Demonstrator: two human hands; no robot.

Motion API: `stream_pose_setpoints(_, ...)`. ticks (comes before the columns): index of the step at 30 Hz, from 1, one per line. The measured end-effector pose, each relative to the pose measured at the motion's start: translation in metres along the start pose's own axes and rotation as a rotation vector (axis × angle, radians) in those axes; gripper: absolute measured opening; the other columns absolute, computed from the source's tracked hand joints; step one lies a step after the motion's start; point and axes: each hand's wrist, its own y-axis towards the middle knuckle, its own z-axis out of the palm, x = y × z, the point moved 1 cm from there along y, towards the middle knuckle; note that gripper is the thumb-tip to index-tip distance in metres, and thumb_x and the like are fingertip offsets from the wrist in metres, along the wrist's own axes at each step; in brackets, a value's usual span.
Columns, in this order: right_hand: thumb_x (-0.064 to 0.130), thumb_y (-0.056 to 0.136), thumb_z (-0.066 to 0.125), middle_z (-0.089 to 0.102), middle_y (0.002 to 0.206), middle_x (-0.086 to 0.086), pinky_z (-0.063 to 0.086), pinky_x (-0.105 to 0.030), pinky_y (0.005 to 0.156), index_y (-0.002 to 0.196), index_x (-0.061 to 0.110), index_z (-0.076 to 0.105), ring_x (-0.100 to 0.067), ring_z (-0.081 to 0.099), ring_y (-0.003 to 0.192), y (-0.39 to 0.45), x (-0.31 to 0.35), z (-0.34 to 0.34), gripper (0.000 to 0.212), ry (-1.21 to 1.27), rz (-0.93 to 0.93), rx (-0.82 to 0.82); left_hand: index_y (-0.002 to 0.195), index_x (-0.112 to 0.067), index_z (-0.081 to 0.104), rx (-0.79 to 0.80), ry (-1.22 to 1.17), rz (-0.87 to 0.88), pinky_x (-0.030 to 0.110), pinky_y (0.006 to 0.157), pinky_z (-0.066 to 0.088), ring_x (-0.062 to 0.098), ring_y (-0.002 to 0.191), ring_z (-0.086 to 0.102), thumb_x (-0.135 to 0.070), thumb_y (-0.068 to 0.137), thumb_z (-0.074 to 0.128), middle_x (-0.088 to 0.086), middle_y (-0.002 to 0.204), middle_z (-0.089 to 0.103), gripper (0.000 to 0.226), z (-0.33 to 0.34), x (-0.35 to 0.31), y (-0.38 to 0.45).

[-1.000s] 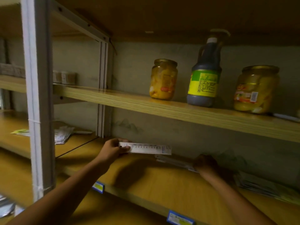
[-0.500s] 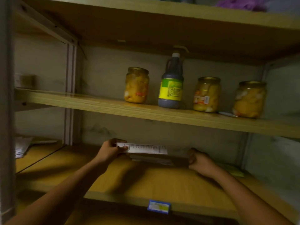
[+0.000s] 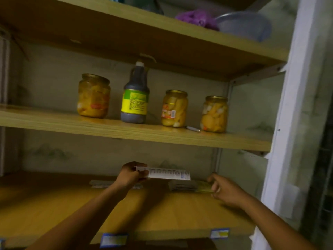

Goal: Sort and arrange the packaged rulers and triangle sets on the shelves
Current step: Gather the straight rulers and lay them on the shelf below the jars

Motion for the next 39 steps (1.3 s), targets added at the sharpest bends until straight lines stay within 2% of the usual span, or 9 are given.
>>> stream_pose_setpoints(3,0.011,0.078,0.071,0.064,0.094,0.010,0.055,-0.037,0.086,0.111,0.034,0.057,-0.007,0.062,0.091,-0.007,-0.025,-0.008,0.043,-0.014,0.002,-0.030,0.111,-0.002,0.058,0.010,0.007,0.010,0.021,0.063,0.058,0.025,0.091,0.067,-0.001,0.086,0.065,0.017,0.109,0.061,0.026,0.036,0.011,0.016)
stream_pose_setpoints(8,0.014,0.078,0.069,0.062,0.095,0.010,0.055,-0.033,0.082,0.109,0.042,0.051,-0.008,0.062,0.086,-0.012,-0.043,-0.010,0.046,-0.036,0.038,-0.015,0.111,0.002,0.060,0.057,0.004,0.003,0.030,0.072,0.060,0.031,0.097,0.066,0.001,0.082,0.069,0.020,0.110,0.062,0.030,0.076,0.027,0.054)
stream_pose_setpoints(12,0.014,0.081,0.067,0.061,0.098,0.011,0.052,-0.023,0.076,0.116,0.038,0.050,-0.006,0.060,0.084,-0.009,-0.047,-0.010,0.046,-0.016,0.075,-0.045,0.095,-0.006,0.064,0.084,-0.002,-0.003,0.045,0.085,0.057,0.033,0.100,0.065,0.004,0.078,0.072,0.022,0.111,0.064,0.022,0.102,0.038,0.089)
stream_pose_setpoints(17,0.014,0.080,0.066,0.063,0.097,0.012,0.054,-0.027,0.077,0.114,0.040,0.049,-0.006,0.062,0.082,0.002,-0.042,-0.005,0.046,-0.027,0.074,-0.065,0.106,-0.004,0.062,0.121,-0.014,-0.008,0.042,0.089,0.056,0.031,0.102,0.063,0.002,0.081,0.071,0.019,0.115,0.061,0.027,0.111,0.051,0.114)
stream_pose_setpoints(19,0.011,0.081,0.064,0.063,0.095,0.010,0.056,-0.032,0.080,0.113,0.036,0.052,-0.010,0.063,0.084,0.011,-0.033,-0.002,0.043,-0.042,0.057,-0.071,0.108,-0.003,0.061,0.117,-0.027,-0.036,0.042,0.086,0.057,0.032,0.101,0.064,0.003,0.083,0.068,0.019,0.113,0.061,0.027,0.099,0.047,0.113)
stream_pose_setpoints(23,0.010,0.079,0.065,0.067,0.105,0.001,0.054,-0.033,0.085,0.107,0.029,0.058,-0.013,0.064,0.092,0.042,-0.005,0.012,0.034,-0.077,0.003,-0.048,0.111,-0.001,0.059,0.075,-0.073,-0.051,0.021,0.056,0.058,0.024,0.090,0.066,0.003,0.085,0.066,0.016,0.109,0.063,0.028,0.052,0.038,0.109)
stream_pose_setpoints(29,0.022,0.078,0.059,0.064,0.102,0.003,0.054,-0.033,0.077,0.111,0.036,0.046,-0.019,0.064,0.090,0.090,0.062,0.037,0.038,-0.114,-0.070,0.014,0.112,0.000,0.061,-0.080,-0.068,-0.055,0.027,0.070,0.061,0.035,0.102,0.066,0.004,0.084,0.065,0.024,0.118,0.061,0.028,-0.050,0.034,0.094)
stream_pose_setpoints(34,0.026,0.081,0.065,0.058,0.094,0.010,0.051,-0.029,0.072,0.118,0.037,0.045,-0.010,0.058,0.082,0.109,0.096,0.059,0.043,-0.081,-0.083,0.056,0.113,0.006,0.061,-0.232,-0.040,-0.035,0.018,0.055,0.057,0.027,0.086,0.066,0.010,0.083,0.063,0.024,0.113,0.060,0.030,-0.106,0.037,0.065)
stream_pose_setpoints(39,0.024,0.086,0.058,0.062,0.105,0.005,0.054,-0.036,0.085,0.123,0.037,0.045,-0.015,0.061,0.092,0.111,0.111,0.072,0.042,-0.034,-0.108,0.064,0.108,0.001,0.065,-0.294,0.067,-0.006,0.018,0.054,0.056,0.022,0.080,0.067,0.005,0.084,0.065,0.020,0.105,0.065,0.025,-0.141,0.045,0.044)
